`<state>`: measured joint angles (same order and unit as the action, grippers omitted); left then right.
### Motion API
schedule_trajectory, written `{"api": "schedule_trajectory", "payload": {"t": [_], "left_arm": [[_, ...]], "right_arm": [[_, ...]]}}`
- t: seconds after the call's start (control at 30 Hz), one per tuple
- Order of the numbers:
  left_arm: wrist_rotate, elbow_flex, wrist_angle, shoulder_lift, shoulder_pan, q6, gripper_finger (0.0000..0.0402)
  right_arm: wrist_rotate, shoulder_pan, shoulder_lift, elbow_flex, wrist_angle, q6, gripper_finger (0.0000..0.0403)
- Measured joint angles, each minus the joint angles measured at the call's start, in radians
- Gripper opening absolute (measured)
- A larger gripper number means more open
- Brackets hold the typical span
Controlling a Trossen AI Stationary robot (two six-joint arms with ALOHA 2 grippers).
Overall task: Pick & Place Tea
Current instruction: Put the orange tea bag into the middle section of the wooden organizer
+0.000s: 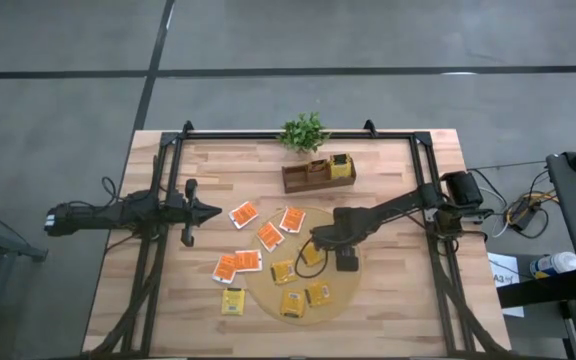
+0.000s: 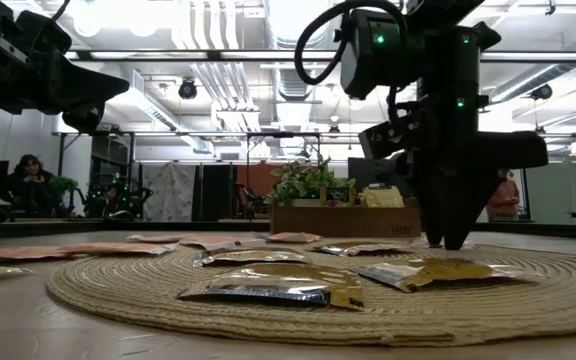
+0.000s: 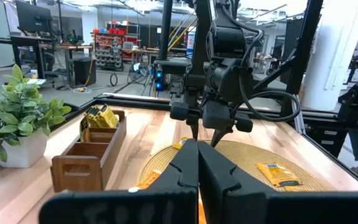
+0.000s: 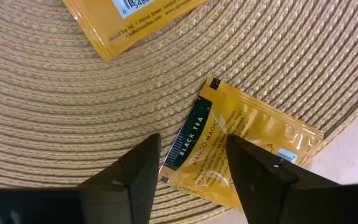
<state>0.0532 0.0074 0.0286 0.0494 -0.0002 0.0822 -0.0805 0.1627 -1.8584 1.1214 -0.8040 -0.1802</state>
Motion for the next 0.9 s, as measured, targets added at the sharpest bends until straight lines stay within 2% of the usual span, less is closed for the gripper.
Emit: {"api": "schedule_trajectory", "payload": {"t": [0.2, 0.5, 0.77, 0.9], "left_arm": [[0.000, 0.000, 0.000, 0.000, 0.000, 0.000, 0.0000], [0.000, 0.000, 0.000, 0.000, 0.000, 0.000, 0.0000], [0.000, 0.000, 0.000, 0.000, -0.001, 0.000, 0.0000], [0.000, 0.000, 0.000, 0.000, -0.001, 0.000, 0.0000]], "right_arm": [[0.006, -0.003, 0.000, 0.000, 0.002, -0.001, 0.0146], [0.004, -0.004, 0.000, 0.002, 0.000, 0.007, 0.0018], [0.002, -0.004, 0.016, 0.003, -0.014, 0.004, 0.0008], [0.002, -0.004, 0.052, 0.057, -0.061, 0.000, 0.0008]]}}
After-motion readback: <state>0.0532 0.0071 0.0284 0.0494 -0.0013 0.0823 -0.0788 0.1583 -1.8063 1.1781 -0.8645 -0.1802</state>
